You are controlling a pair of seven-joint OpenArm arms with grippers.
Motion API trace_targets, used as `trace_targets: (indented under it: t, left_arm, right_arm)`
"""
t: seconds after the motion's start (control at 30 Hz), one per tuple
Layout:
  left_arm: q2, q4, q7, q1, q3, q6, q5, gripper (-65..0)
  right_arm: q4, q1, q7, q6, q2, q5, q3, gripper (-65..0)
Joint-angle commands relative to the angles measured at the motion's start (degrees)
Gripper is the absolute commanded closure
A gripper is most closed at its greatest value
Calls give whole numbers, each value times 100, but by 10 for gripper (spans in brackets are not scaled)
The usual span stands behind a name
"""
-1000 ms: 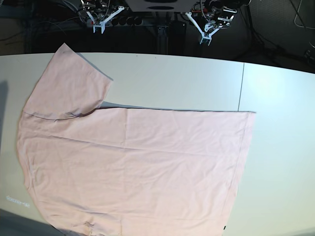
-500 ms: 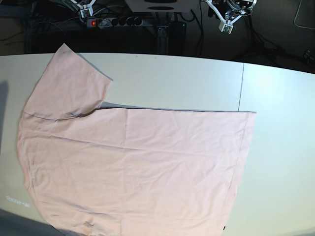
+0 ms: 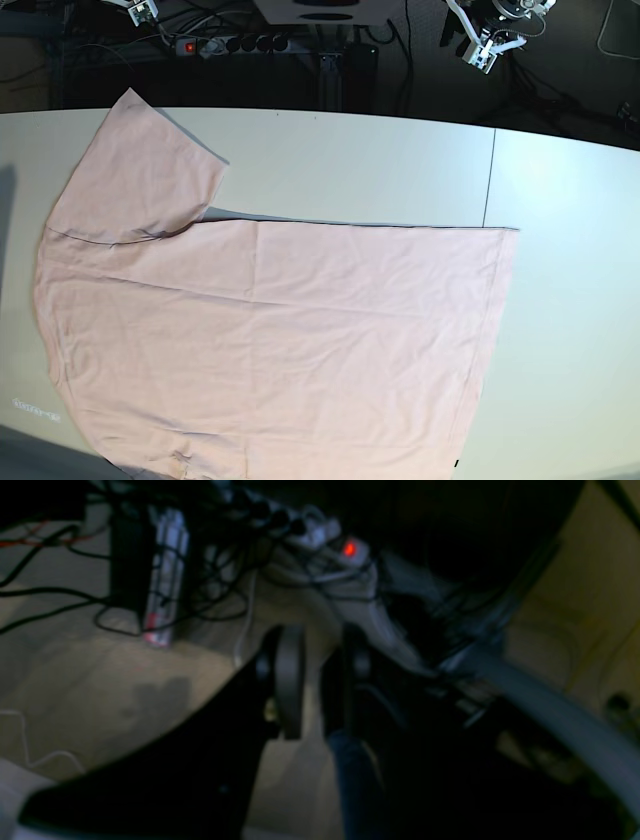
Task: Fold the T-shirt properly
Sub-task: 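Move both grippers out from rest toward the pink T-shirt, then lower the right gripper onto the shirt's shoulder corner and grasp it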
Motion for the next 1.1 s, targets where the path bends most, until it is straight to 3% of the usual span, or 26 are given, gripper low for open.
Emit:
trace_targets:
  t: [0.0,0.1,0.23,0.5,0.63,0.77,1.07]
  left_arm:
    - [-105,308,-15,166,-42,-59,-35,-246]
    - [-315,1141,149,507,-120,-59,-37,-246]
    - [-693,2295,348,933,-125,-63,-24,-304]
    - [-1279,4074,920,1196,-122,-59,254,-304]
    - [-1451,4474,925,1196,-125,-57,459,-304]
    - [-1515,4572,922,1193,-125,-57,481,-304]
    - [-1517,4572,920,1191,-122,-55,485,-304]
  right_arm:
    - [208,-216,35,223,203,24,24,-140]
    - [728,-520,28,223,525,22,28,-140]
    - [1342,-837,11,223,920,-181,28,-187]
    - [2275,-981,-153,221,1631,-452,39,-215]
    - [2822,-968,-479,219,1980,-472,57,-218]
    - [3324,-968,-647,219,2312,-470,254,-278]
    - [3746,-933,-656,219,3134,-542,1008,-279]
